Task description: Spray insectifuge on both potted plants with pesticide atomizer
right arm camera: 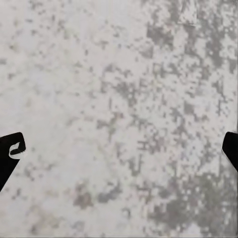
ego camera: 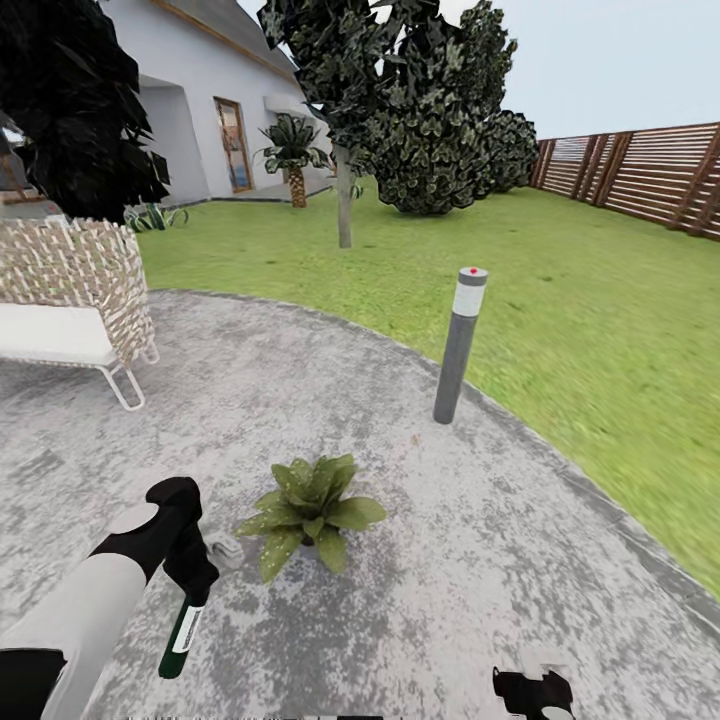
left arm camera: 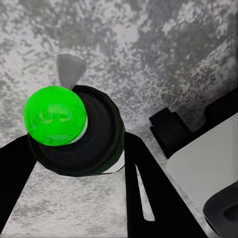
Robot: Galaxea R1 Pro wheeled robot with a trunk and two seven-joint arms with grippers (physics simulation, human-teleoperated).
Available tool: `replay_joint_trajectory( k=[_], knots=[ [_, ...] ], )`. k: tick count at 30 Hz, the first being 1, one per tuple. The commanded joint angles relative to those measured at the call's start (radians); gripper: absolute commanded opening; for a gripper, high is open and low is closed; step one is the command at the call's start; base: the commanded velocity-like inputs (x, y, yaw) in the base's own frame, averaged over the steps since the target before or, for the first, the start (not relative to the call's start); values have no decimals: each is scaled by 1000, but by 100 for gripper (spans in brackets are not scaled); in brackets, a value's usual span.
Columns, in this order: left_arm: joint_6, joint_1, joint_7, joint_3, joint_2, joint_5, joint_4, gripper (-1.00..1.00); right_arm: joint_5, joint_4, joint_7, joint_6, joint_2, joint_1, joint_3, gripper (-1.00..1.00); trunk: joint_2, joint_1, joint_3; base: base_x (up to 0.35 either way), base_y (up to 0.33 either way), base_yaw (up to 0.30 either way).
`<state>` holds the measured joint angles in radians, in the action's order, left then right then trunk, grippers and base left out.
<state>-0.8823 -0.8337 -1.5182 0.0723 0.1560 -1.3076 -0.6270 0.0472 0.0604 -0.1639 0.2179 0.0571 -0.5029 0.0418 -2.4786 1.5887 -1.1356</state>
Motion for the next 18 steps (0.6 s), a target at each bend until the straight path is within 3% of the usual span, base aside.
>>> replay_joint_trajectory(
  k=[1, 7, 11, 18],
  knots=[
    [-10, -1, -10, 4, 1, -7, -1, -100, 5, -1, -1, 3, 0, 0, 4, 100, 0, 0, -1, 0, -273, 278],
    [-10, -1, -10, 3, 0, -7, -1, -100, 5, 1, -2, 4, 0, 0, 5, 100, 0, 0, -4, 35, -276, 242],
    [-11, -1, -10, 3, -10, -8, -2, -100, 8, -3, 0, 3, 11, 0, 4, 100, 0, 0, -4, 124, -294, 16],
    [-14, -1, -10, 3, -12, -9, -2, -100, 6, 2, 1, 4, 7, 0, 4, 100, 0, 0, -4, 26, -307, 1]
  ],
)
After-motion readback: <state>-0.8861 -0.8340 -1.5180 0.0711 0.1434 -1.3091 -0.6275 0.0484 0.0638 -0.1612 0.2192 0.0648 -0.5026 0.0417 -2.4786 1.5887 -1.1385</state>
